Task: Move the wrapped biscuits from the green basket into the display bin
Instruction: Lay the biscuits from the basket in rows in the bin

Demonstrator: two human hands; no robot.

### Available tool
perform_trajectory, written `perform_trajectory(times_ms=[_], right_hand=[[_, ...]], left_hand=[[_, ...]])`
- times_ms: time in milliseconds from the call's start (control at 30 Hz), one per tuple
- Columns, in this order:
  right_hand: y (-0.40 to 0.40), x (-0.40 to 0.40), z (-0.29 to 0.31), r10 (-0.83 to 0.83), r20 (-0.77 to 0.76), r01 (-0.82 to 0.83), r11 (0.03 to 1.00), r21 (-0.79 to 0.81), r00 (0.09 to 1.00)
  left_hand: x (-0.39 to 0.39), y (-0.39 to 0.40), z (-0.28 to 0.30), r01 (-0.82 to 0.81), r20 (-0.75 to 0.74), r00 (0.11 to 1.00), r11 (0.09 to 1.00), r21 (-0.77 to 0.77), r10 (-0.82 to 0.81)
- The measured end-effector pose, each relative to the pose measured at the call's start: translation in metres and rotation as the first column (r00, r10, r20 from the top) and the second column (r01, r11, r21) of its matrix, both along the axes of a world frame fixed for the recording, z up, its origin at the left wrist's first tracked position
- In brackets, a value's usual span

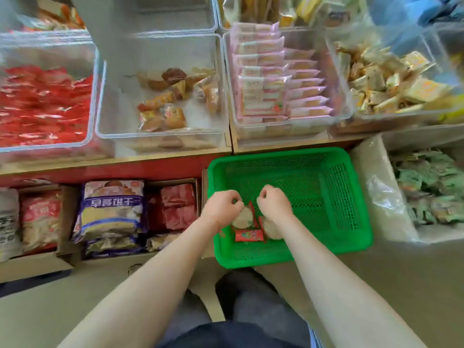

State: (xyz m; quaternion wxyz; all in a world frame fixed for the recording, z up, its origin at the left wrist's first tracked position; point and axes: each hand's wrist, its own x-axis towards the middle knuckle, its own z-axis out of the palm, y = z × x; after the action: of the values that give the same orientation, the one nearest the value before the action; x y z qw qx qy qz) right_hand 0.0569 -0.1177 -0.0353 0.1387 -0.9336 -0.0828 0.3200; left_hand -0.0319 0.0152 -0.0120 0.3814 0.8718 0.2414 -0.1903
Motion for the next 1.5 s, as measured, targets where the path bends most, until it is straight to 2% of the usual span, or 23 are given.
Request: perform_trajectory(times_ms=[67,133,300,467,633,767,833,900,967,1000,1067,1167,1233,1267,1333,1433,1500], right_hand=[[-0.027,0.001,-0.027,0.044,-0.142,-0.06,0.992,-0.114,0.989],[-0.047,0.0,-0.047,0.044,-0.206,-0.079,0.983,-0.163,0.977],[-0.07,0.006,-0.082,0.098,-0.198,-0.143,0.964,-0.226,0.975],[-0.072,0.02,-0.093,0.152,-0.234,-0.201,0.959,-0.202,0.96],[-0.072,0.03,-0.092,0.213,-0.365,-0.29,0.942,-0.171,0.906],[-0.075,0.026,-0.09,0.299,-0.348,-0.381,0.903,-0.197,0.889],[-0.073,0.023,-0.086,0.328,-0.32,-0.403,0.892,-0.203,0.889],[-0.07,0.022,-0.081,0.34,-0.31,-0.403,0.9,-0.168,0.888],[-0.067,0.023,-0.071,0.316,-0.335,-0.371,0.922,-0.112,0.887],[-0.065,0.026,-0.065,0.291,-0.351,-0.342,0.935,-0.091,0.89],[-0.06,0.034,-0.048,0.261,-0.381,-0.31,0.948,-0.07,0.887],[-0.048,0.043,-0.017,0.268,-0.393,-0.309,0.95,-0.044,0.879],[-0.036,0.046,0.007,0.222,-0.336,-0.229,0.973,0.021,0.915],[-0.03,0.047,0.018,0.182,-0.302,-0.165,0.983,0.079,0.936],[-0.014,0.045,0.041,0.107,-0.295,-0.042,0.975,0.218,0.949],[0.016,0.029,0.067,0.095,-0.452,0.115,0.902,0.416,0.887],[0.04,0.012,0.076,0.151,-0.548,0.172,0.852,0.494,0.823]], left_hand=[[0.005,-0.026,-0.018,0.06,-0.051,0.997,0.998,-0.025,-0.062],[0.008,-0.045,-0.042,0.111,-0.109,0.988,0.994,-0.004,-0.111],[0.003,-0.064,-0.094,0.203,-0.242,0.959,0.956,0.212,-0.15],[0.004,-0.073,-0.115,0.309,-0.351,0.917,0.892,0.329,-0.188],[0.002,-0.068,-0.124,0.332,-0.302,0.929,0.84,0.429,-0.213],[0.008,-0.07,-0.118,0.203,-0.233,0.965,0.907,0.368,-0.121],[0.008,-0.072,-0.112,0.048,-0.176,0.984,0.956,0.29,0.004],[0.006,-0.069,-0.108,-0.19,-0.136,0.97,0.978,0.089,0.201],[0.008,-0.063,-0.096,-0.425,-0.129,0.904,0.888,-0.177,0.408],[0.009,-0.061,-0.087,-0.519,-0.147,0.853,0.792,-0.32,0.5],[0.011,-0.052,-0.064,-0.627,-0.276,0.756,0.535,-0.567,0.593],[0.003,-0.029,-0.031,-0.624,-0.482,0.69,0.107,-0.774,0.54],[-0.008,-0.012,-0.018,-0.577,-0.512,0.67,-0.057,-0.815,0.538],[-0.012,-0.003,-0.013,-0.558,-0.517,0.662,-0.104,-0.823,0.542],[-0.018,0.013,-0.002,-0.541,-0.51,0.652,-0.127,-0.831,0.561],[-0.025,0.036,0.02,-0.545,-0.496,0.655,-0.098,-0.833,0.57],[-0.032,0.053,0.031,-0.532,-0.459,0.692,-0.036,-0.846,0.558]])
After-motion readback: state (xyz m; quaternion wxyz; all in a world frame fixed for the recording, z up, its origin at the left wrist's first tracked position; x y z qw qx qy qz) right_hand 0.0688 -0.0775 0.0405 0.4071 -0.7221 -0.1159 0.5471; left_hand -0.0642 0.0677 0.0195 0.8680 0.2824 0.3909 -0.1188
